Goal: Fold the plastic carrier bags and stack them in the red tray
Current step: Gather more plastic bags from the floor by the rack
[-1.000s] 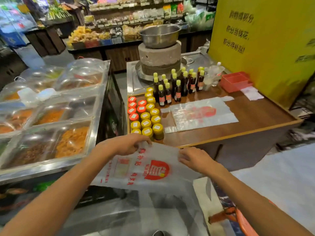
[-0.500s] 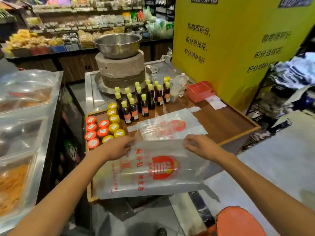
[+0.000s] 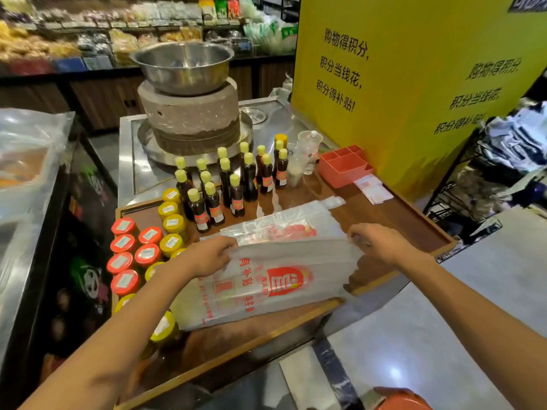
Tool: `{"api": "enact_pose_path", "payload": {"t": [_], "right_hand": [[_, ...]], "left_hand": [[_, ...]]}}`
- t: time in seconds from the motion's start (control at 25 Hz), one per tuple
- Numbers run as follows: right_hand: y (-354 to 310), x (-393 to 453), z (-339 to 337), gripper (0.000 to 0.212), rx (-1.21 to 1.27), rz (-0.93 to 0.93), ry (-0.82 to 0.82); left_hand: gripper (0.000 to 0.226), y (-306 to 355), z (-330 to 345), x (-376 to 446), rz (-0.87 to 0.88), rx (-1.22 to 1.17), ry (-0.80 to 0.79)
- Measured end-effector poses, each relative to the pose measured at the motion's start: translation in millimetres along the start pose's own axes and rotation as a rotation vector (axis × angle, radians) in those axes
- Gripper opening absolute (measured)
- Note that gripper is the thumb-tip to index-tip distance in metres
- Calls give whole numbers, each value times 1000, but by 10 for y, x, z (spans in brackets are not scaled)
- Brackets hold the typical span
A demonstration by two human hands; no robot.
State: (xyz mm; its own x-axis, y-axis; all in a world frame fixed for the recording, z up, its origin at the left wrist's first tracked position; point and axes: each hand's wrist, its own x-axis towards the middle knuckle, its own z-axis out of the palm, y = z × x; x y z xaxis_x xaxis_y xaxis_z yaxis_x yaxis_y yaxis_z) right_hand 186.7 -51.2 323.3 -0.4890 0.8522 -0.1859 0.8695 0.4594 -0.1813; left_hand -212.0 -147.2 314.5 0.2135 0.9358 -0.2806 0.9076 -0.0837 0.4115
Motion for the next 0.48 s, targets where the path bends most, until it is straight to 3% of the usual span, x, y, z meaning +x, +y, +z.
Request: {"api": "enact_pose_path", "payload": {"t": [0.24, 0.48], "right_hand": [[500, 645, -146, 23, 19, 81, -47], [1061, 1621, -195, 23, -47, 7, -85]], "left_hand": [[19, -2, -49, 720, 1, -89, -91], [15, 17, 143, 1798, -208, -139, -54]]}}
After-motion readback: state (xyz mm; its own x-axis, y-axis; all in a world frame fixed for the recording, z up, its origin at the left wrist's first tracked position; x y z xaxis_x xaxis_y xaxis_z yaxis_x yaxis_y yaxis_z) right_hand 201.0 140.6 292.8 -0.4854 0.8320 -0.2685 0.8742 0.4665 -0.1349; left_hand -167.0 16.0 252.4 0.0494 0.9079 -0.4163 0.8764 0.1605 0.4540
